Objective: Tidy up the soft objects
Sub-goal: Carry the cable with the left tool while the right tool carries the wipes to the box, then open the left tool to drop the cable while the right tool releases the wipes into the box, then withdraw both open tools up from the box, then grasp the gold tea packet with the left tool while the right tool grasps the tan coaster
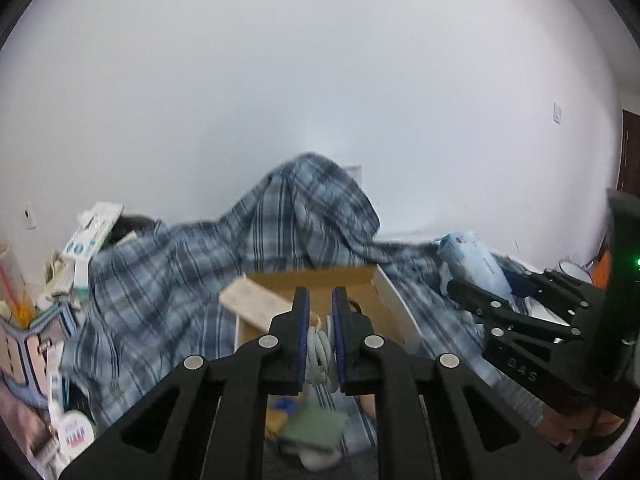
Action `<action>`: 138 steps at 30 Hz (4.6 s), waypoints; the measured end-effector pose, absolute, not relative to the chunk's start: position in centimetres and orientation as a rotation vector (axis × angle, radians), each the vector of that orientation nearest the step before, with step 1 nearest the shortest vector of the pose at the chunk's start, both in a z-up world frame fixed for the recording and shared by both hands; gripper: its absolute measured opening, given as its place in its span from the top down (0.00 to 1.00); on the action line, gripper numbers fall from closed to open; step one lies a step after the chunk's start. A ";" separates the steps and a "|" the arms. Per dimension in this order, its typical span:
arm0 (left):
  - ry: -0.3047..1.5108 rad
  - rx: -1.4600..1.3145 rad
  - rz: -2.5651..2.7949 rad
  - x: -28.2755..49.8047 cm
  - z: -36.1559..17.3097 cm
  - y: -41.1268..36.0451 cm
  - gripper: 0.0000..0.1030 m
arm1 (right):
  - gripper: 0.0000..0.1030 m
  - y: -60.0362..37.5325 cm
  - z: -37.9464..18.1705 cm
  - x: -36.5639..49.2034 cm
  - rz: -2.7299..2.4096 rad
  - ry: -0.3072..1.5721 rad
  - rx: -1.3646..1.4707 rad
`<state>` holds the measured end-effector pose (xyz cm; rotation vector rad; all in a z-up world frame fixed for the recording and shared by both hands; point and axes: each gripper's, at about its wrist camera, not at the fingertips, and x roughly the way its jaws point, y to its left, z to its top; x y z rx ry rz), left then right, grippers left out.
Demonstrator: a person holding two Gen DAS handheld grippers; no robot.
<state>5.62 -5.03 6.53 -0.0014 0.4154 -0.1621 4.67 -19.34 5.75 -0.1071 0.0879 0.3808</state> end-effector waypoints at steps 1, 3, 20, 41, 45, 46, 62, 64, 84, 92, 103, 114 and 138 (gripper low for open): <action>0.404 0.000 -0.161 6.6 7.2 -4.8 0.88 | 0.64 -19.0 6.7 4.8 0.379 0.068 -0.113; 0.388 -0.001 -0.161 8.2 8.0 -4.6 0.88 | 0.64 -18.4 8.3 5.2 0.374 0.036 -0.123; 0.423 -0.028 -0.193 17.3 6.2 -3.4 0.88 | 0.64 -15.3 9.9 14.6 0.369 0.101 -0.079; 0.568 -0.031 -0.187 20.4 0.7 -2.7 0.88 | 0.63 -13.2 4.3 19.5 0.422 0.315 -0.100; 0.589 -0.085 -0.207 20.8 0.3 -2.1 0.88 | 0.63 -13.0 3.8 20.0 0.420 0.334 -0.110; 0.591 -0.075 -0.199 20.9 0.2 -2.1 0.87 | 0.61 -12.9 3.7 20.1 0.422 0.336 -0.111; 0.564 -0.086 -0.154 20.7 0.5 -1.1 0.24 | 0.40 -14.0 3.9 20.2 0.412 0.331 -0.073; 0.554 -0.078 -0.148 20.6 0.8 -1.0 0.24 | 0.40 -14.1 4.0 20.1 0.410 0.327 -0.073; 0.232 -0.049 -0.114 9.5 8.5 0.1 0.00 | 0.28 -17.9 10.0 9.1 0.396 0.049 -0.029; 0.209 0.011 -0.113 5.1 7.0 -0.5 0.00 | 0.00 -19.2 8.2 4.5 0.366 -0.030 0.010; 0.289 -0.064 -0.121 3.2 2.4 1.0 0.00 | 0.00 -19.6 1.2 4.6 0.345 0.071 -0.024; 0.336 -0.032 -0.104 3.6 -0.7 0.5 0.00 | 0.00 -20.3 -1.5 6.4 0.324 0.132 0.003; 0.543 0.033 -0.275 7.2 -1.7 0.9 0.11 | 0.00 -20.0 -2.3 7.9 0.355 0.208 0.000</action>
